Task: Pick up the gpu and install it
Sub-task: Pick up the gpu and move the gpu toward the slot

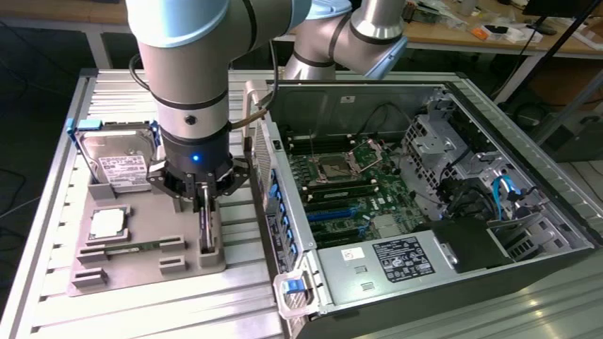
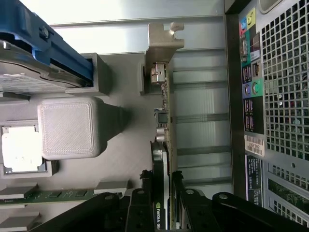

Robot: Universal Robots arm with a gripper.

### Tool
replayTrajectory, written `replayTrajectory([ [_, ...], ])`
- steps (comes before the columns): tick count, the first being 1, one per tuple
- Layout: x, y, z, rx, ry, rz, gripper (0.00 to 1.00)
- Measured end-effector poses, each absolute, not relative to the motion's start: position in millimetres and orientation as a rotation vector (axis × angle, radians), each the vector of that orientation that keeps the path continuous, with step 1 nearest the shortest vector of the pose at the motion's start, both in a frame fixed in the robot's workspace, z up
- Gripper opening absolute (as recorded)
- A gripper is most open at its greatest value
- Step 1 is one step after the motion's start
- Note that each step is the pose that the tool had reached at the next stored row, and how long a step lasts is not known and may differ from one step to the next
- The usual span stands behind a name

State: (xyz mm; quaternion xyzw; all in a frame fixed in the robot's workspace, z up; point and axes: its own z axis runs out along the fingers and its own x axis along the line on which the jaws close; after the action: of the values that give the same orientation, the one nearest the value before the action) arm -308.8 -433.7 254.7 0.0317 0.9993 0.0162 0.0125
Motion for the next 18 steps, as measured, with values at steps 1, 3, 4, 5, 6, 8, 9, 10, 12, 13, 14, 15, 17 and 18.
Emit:
replayTrajectory([
  [1,-308.8,-433.7,255.5,0.099,3.115,0.050,0.27],
  [3,-308.9,-433.7,257.1,0.099,3.115,0.050,0.27],
  [4,-308.9,-433.7,258.3,0.099,3.115,0.050,0.27],
  [5,-308.9,-433.7,259.4,0.099,3.115,0.050,0.27],
  [6,-308.9,-433.7,260.7,0.099,3.115,0.050,0.27],
  [8,-308.9,-433.7,263.5,0.099,3.115,0.050,0.27],
  [9,-308.8,-433.7,265.7,0.099,3.114,0.051,0.27],
  [10,-308.8,-433.7,266.8,0.099,3.115,0.051,0.27],
  [12,-308.9,-433.7,269.1,0.099,3.115,0.050,0.27],
  [13,-308.8,-433.7,270.2,0.099,3.115,0.050,0.27],
  [14,-308.8,-433.7,271.3,0.099,3.115,0.050,0.27],
  [15,-308.9,-433.7,272.6,0.099,3.115,0.050,0.27],
  [17,-308.8,-433.7,276.1,0.099,3.115,0.050,0.27],
  [18,-308.8,-433.7,278.2,0.099,3.115,0.051,0.27],
])
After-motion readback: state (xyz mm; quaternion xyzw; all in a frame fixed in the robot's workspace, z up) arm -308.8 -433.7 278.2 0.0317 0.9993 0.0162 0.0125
